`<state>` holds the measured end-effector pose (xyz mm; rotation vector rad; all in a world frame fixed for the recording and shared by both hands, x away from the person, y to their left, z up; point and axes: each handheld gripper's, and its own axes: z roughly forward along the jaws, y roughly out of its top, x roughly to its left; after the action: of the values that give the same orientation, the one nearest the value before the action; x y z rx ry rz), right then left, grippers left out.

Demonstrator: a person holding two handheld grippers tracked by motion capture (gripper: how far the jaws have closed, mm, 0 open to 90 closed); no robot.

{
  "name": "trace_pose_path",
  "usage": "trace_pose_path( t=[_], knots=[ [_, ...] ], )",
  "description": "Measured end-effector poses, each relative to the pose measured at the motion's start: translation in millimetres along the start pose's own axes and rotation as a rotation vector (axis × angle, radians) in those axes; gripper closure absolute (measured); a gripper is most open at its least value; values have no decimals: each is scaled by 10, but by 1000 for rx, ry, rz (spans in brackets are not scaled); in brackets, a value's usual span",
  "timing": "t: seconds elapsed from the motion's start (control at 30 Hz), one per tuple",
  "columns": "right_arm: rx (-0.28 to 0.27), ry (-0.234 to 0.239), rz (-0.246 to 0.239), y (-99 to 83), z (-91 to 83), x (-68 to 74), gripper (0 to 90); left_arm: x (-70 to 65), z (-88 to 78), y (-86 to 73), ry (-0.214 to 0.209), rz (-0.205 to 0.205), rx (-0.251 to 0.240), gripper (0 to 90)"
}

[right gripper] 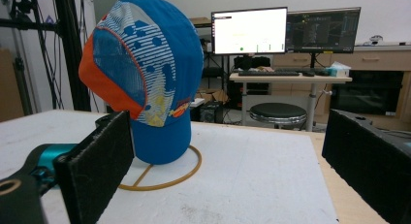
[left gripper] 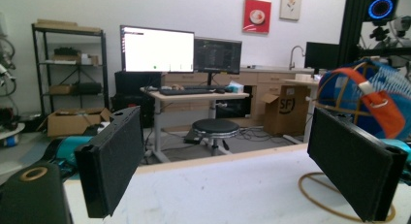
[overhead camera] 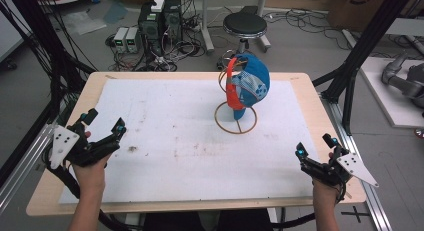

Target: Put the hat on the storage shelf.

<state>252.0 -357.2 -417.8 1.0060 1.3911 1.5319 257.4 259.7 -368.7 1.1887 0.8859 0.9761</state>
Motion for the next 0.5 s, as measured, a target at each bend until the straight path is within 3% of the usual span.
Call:
trace_pose_path(
  t=[0.23,0.5],
  knots=[
    [12,1,-3,-9,34,8,44,121,-136,-195,58,-4,26,133],
    [13,6,-3,-18,95,16,44,151,-219,-241,69,-9,14,133]
  ],
)
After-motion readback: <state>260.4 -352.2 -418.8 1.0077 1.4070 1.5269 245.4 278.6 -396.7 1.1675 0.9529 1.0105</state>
